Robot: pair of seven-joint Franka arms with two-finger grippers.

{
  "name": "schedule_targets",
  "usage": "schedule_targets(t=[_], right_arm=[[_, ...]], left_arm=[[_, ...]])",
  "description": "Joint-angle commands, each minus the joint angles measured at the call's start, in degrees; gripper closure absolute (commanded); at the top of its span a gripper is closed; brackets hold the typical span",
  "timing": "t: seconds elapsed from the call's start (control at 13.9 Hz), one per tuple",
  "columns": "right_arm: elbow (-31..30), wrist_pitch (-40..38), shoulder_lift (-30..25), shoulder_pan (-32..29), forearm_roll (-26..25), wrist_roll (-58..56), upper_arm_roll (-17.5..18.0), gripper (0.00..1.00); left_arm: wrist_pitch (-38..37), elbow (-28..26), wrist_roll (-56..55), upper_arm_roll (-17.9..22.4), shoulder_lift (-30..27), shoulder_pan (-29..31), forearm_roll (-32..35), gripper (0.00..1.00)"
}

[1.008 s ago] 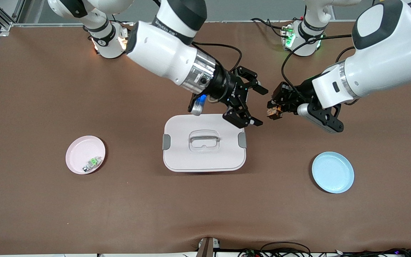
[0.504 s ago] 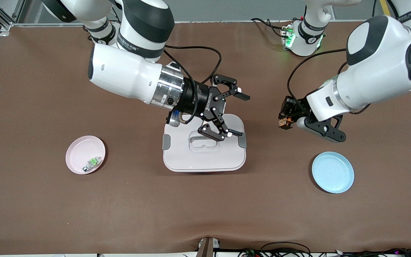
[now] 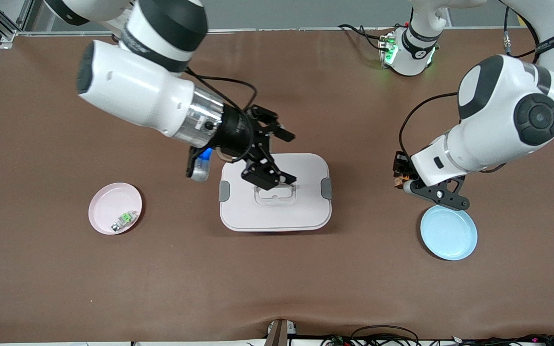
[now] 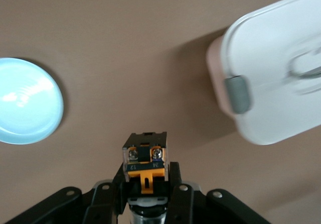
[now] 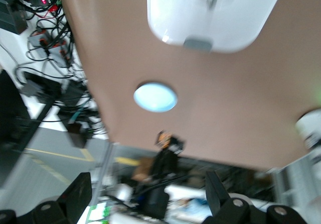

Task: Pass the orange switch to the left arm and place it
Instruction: 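Move the left gripper over the blue plate while the right gripper retracts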

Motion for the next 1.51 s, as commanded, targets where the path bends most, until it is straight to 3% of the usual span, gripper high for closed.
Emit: schedule_targets(t=[0.0, 0.36, 0.58, 0.94, 1.44], right_arm=[[-0.84, -9.52, -2.17, -6.09, -0.62, -13.80, 1.91, 0.00], [-0.93, -29.04, -4.81, -15.23, -0.79, -44.37, 1.74, 0.00], [-0.93, -36.70, -5.69, -18.41, -2.63, -53.46, 0.86, 0.00], [-0.93, -42.60, -7.71, -18.94, -15.63, -72.36, 1.03, 0.00], [-0.93, -44.98, -9.73, -22.98, -26.70, -100.03, 0.86, 0.00]], left_arm=[[-0.13, -0.49, 3.34, 0.02, 0.35, 0.37, 4.14, 1.00], [1.53, -1.72, 12.48, 0.02, 2.01, 3.88, 7.90, 1.00], [4.25, -2.86, 13.99, 0.02, 2.98, 3.98, 11.86, 1.00], [9.17, -7.07, 25.04, -0.15, 2.64, 9.15, 13.28, 1.00], [16.03, -12.79, 37.88, -0.50, 2.02, 14.96, 12.49, 1.00]])
